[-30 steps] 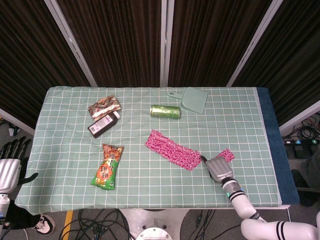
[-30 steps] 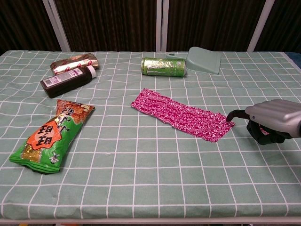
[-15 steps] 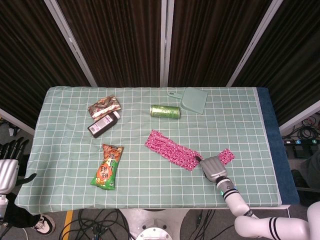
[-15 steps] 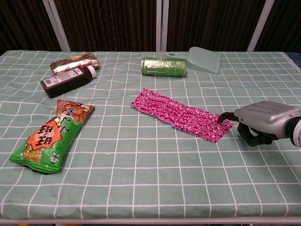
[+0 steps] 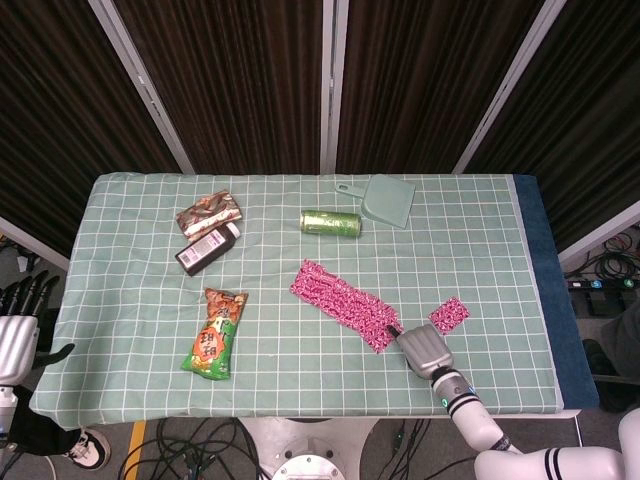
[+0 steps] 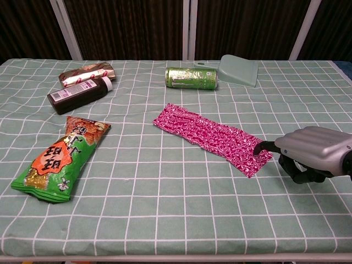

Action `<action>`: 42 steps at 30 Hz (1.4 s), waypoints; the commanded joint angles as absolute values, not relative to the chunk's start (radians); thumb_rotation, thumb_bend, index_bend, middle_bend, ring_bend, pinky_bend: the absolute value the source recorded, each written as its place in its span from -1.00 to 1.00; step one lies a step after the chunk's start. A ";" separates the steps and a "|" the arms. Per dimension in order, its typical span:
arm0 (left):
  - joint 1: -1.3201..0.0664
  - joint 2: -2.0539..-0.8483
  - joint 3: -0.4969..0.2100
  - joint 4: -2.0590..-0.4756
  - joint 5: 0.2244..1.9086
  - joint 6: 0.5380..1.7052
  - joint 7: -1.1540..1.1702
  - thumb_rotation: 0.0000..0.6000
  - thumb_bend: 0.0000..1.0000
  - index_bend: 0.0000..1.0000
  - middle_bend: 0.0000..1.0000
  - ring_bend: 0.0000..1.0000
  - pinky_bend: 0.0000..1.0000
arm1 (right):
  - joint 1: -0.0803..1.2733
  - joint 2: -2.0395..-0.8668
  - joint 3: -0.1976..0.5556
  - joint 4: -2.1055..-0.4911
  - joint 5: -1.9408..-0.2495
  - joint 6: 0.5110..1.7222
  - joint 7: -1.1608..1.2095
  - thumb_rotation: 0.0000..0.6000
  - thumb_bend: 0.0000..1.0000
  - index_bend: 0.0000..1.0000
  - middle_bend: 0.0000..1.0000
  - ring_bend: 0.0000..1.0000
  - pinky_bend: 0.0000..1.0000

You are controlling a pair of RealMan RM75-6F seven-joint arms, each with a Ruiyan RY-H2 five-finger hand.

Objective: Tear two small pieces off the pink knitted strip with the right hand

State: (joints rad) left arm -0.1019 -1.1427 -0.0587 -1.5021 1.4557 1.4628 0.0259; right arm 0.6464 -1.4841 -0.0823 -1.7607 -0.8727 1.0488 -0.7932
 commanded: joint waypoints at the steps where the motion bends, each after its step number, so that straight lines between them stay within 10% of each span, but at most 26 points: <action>1: -0.101 -1.142 -0.059 -1.505 1.455 1.464 0.029 1.00 -0.82 -0.89 -1.00 -1.00 -0.82 | 0.637 -1.477 -0.096 -1.774 -0.891 1.060 -0.794 1.00 1.00 -0.71 0.86 0.77 0.58; 42: -0.101 -1.133 -0.063 -1.510 1.460 1.474 0.020 1.00 -0.82 -0.89 -1.00 -1.00 -0.82 | 0.625 -1.497 -0.099 -1.757 -0.898 1.069 -0.806 1.00 1.00 -0.71 0.86 0.77 0.58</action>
State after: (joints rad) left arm -0.1007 -1.1335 -0.0627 -1.5094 1.4600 1.4741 0.0196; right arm 0.6272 -1.4998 -0.0960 -1.7528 -0.8940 1.0663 -0.8061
